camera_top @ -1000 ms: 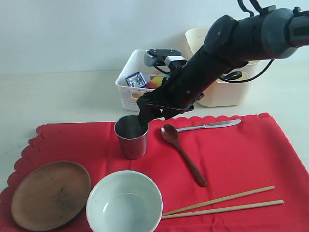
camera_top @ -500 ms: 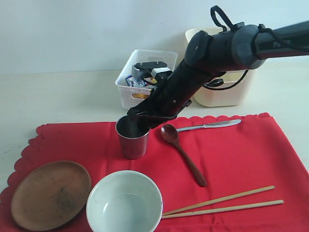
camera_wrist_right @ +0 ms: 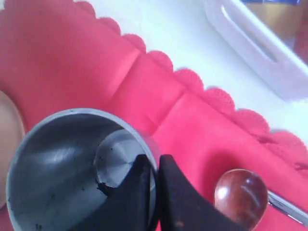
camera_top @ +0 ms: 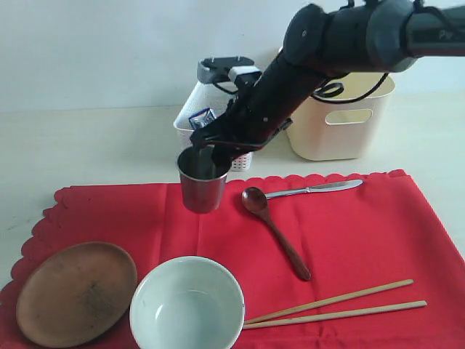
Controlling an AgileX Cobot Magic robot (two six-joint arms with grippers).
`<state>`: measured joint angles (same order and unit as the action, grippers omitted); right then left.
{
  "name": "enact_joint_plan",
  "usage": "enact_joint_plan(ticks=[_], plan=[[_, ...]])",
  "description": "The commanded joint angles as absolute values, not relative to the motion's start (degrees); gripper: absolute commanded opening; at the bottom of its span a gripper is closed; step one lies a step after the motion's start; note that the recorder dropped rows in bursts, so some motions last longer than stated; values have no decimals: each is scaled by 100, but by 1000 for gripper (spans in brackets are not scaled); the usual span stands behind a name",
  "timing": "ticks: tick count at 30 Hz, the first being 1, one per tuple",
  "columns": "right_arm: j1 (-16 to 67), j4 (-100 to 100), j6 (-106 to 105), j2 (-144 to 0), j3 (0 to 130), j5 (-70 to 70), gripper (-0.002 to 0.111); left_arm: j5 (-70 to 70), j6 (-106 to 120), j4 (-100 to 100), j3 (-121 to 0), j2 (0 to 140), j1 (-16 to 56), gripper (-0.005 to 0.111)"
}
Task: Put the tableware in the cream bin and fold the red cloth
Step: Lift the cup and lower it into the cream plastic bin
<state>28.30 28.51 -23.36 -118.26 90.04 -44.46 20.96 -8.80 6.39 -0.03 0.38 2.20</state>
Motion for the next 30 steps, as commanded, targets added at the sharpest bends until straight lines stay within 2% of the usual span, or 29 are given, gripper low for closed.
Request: enact_joint_plan(ticks=[1,7,14,20,30], plan=[[2758,2825,-2328,-11255,9082,-4486,0,2041,-904,643,0,0,196,0],[2371,2815,-2317,-10490,9082,-4563,0,2041,-904,643,0,0,196,0],[985,2803,-2394,-9796,9082,-4456,0,2041,-904,643,0,0,196,0],[225,2850,-2406,-10425,9498,-3858,0,2041,-904,643,0,0,196,0],[118,2799,-2406,-12131,11030,-3927,0,2041,-904,643,0,0,196,0]])
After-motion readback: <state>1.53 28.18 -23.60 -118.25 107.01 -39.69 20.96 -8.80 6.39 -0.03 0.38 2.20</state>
